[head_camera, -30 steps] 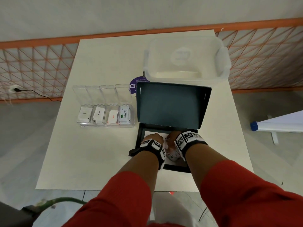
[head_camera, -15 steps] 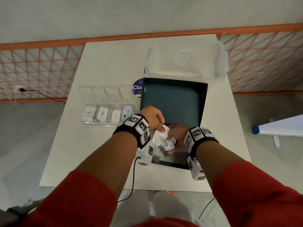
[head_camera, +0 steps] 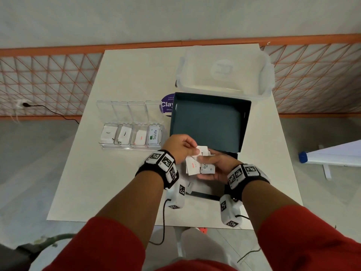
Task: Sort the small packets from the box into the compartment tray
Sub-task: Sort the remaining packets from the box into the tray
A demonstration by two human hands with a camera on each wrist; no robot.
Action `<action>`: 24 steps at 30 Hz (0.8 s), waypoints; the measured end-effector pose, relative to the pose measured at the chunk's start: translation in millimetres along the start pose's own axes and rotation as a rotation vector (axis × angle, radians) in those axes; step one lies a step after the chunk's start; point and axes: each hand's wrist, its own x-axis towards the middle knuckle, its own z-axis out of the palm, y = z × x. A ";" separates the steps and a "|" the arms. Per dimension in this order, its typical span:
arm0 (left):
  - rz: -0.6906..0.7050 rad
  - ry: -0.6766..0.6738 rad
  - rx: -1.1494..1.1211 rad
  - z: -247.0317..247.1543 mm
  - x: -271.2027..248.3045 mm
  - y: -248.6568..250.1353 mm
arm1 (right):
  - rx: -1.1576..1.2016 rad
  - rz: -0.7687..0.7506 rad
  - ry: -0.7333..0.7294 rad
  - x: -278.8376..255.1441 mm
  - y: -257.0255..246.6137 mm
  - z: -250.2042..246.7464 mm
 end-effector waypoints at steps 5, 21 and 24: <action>-0.034 -0.010 -0.119 0.1 1.2 1.8 | -0.023 -0.060 0.002 2.4 4.1 5.2; 0.116 0.028 0.277 -1.7 -6.0 11.1 | 0.066 -0.134 0.170 -0.6 4.3 0.4; 0.160 0.074 0.426 5.0 -7.8 8.5 | 0.191 -0.149 0.103 -1.9 0.8 -1.1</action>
